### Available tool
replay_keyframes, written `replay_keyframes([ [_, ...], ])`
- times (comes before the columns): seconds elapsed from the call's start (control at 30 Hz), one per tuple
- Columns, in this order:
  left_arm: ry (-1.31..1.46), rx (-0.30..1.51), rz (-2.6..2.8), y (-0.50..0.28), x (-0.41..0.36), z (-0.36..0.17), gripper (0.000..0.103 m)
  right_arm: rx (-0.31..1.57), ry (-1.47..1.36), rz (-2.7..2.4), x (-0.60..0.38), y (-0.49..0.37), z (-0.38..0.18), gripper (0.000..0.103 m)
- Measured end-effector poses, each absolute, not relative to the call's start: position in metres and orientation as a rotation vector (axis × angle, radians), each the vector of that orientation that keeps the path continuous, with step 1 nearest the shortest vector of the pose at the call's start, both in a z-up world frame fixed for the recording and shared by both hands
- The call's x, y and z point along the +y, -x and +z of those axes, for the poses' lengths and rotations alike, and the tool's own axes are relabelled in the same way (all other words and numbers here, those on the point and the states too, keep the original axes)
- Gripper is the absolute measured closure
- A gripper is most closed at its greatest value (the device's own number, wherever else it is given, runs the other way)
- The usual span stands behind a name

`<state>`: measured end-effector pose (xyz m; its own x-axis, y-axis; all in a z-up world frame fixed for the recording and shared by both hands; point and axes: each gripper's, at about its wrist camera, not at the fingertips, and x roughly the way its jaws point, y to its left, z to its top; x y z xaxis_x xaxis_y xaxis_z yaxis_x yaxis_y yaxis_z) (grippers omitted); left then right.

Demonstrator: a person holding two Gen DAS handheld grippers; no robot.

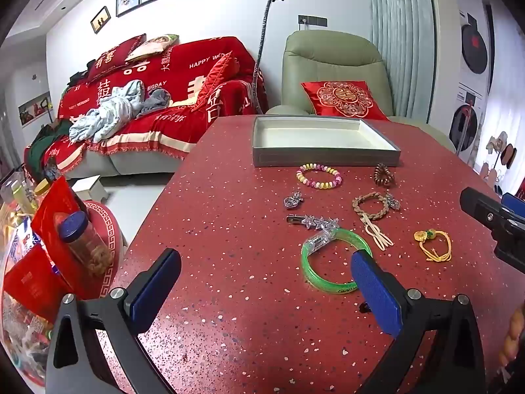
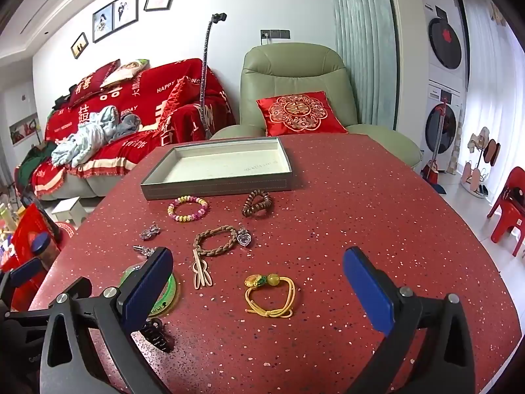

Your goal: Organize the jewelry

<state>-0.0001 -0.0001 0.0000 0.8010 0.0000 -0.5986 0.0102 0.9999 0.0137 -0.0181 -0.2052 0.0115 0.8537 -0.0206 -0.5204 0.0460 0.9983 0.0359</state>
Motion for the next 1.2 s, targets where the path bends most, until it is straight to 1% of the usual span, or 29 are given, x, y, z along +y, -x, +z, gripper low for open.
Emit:
replay_keyframes([
  [1.2,-0.007,0.637,-0.003,0.0025,0.0012,-0.0008,0.0,0.543,-0.049,-0.034,-0.2044,0.019,0.0124,0.0],
])
